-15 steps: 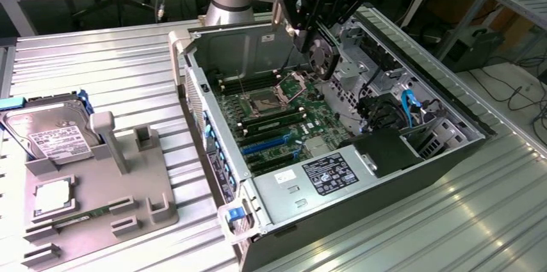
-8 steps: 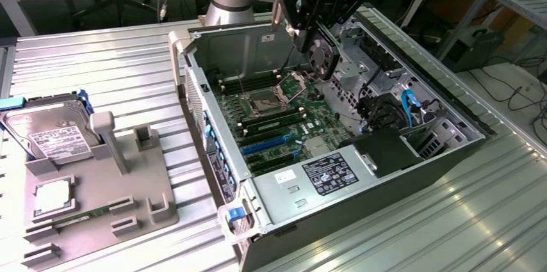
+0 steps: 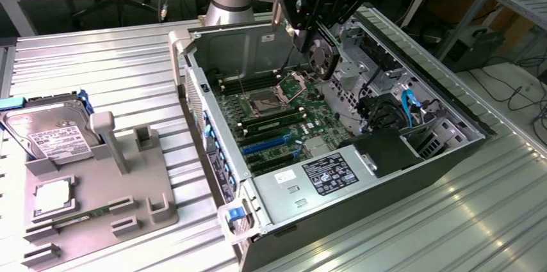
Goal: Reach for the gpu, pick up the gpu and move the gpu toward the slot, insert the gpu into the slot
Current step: 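Insert the gpu into the slot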
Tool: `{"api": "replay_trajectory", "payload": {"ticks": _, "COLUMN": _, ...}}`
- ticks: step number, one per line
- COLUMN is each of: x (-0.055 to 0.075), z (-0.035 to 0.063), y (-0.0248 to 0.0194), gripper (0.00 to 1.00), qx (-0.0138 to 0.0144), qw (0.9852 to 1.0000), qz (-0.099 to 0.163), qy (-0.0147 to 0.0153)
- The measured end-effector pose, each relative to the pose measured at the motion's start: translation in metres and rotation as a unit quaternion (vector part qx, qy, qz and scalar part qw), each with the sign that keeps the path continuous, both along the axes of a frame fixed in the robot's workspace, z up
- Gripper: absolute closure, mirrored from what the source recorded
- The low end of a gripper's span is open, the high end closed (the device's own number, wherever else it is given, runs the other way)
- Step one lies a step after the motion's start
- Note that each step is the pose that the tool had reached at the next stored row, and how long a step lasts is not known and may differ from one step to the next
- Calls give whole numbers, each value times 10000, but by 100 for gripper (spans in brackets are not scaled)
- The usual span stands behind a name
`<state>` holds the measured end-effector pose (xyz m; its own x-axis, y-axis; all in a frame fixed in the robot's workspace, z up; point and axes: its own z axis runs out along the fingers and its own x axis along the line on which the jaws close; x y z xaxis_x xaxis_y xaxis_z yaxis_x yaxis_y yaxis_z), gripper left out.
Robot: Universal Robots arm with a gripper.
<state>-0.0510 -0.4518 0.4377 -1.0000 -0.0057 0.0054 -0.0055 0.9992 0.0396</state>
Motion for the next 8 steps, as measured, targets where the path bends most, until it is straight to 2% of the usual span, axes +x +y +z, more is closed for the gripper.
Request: {"api": "replay_trajectory", "payload": {"ticks": 8, "x": 0, "z": 0, "y": 0, "gripper": 72, "qx": 0, "qw": 9995, "qz": 308, "qy": 0}}
